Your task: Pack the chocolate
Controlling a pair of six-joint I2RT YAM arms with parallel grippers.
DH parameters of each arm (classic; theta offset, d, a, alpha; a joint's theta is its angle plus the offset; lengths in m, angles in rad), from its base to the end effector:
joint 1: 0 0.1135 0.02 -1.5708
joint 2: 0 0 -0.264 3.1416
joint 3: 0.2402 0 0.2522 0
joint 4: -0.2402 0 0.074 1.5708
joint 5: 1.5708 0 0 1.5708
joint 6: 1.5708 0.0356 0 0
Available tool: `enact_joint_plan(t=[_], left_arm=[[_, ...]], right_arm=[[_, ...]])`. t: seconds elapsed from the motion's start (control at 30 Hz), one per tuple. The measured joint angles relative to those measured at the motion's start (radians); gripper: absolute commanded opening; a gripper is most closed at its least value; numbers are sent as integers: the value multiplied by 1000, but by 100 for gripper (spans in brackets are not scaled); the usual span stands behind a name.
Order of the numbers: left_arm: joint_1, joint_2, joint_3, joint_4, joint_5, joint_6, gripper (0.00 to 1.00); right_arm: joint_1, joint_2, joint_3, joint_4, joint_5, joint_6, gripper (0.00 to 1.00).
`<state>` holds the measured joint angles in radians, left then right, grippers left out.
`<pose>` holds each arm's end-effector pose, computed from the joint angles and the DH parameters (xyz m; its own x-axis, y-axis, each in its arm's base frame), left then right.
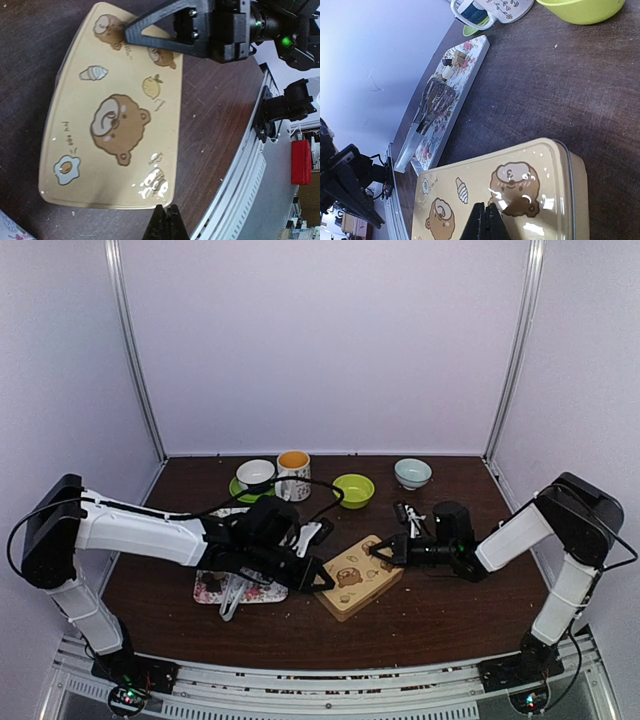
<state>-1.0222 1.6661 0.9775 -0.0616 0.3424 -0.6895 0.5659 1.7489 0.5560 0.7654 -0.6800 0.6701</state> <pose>0.1729 -0.3058 0.1937 -0.8671 0.2697 -0.4188 0.4928 0.5874 -0.6420 0.2458 0.1827 0.1256 -0.8332 0.0429 -0.5513 -0.4880 0.4120 0.7695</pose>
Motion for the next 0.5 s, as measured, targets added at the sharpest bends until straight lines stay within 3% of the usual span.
enact_joint_plan(t=[0.2, 0.3, 0.5], left_arm=[[-21, 78, 73, 14, 40, 12, 0], [-23, 143, 81, 20, 58, 12, 0], [-24, 195, 104, 37, 63, 16, 0]], right_arm=[[29, -190, -93, -149, 23, -41, 0], [48, -256, -138, -132, 13, -33, 0], [98, -167, -177, -6, -31, 17, 0]])
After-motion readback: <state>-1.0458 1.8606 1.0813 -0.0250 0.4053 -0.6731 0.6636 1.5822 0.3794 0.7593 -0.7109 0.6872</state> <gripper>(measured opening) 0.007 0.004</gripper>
